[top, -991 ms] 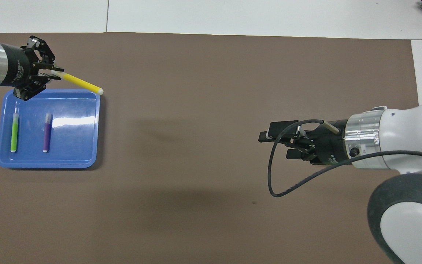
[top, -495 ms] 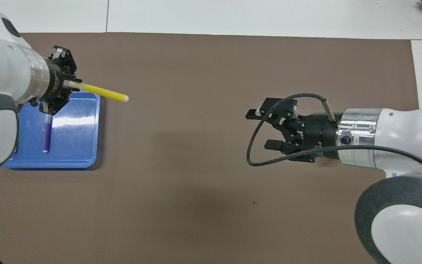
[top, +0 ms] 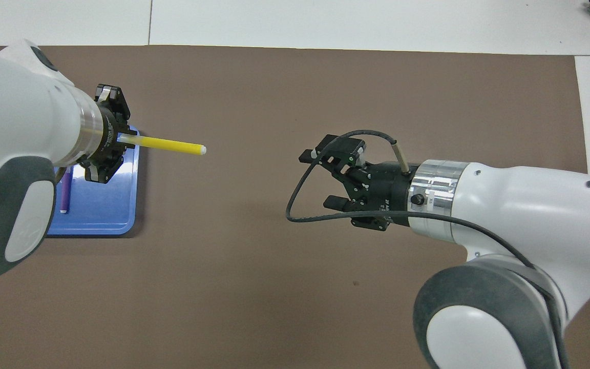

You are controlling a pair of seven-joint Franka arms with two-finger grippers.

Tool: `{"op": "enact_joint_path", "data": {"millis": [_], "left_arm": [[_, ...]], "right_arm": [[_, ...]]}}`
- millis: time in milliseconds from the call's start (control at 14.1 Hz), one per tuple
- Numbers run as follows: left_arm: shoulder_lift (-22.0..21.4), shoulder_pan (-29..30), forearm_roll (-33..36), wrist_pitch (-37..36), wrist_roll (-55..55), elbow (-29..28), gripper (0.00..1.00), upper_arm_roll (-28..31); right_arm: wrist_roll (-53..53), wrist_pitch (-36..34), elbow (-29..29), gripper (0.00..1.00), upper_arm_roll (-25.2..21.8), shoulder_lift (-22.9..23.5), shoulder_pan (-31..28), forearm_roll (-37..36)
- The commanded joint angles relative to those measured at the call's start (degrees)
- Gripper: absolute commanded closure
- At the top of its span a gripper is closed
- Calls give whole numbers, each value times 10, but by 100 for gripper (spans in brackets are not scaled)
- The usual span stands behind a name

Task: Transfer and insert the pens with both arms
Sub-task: 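Lift the yellow pen with the left gripper while the right gripper approaches, then close the right gripper on the free end of the yellow pen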

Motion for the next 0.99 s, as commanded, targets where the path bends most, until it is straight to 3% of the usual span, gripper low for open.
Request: {"op": "enact_joint_path", "data": {"millis": [0, 354, 920], "left_arm": [[-24, -29, 13, -15, -51, -21, 100, 6], [-39, -67, 14, -15, -109, -33, 100, 6], [-41, -106, 14, -14, -157, -32, 100, 6]], "right_arm": [[25, 46, -4, 0, -1, 9, 28, 17], [31, 133, 3, 0, -1, 28, 60, 74], [30, 204, 8, 3, 6, 52, 102, 100]]}}
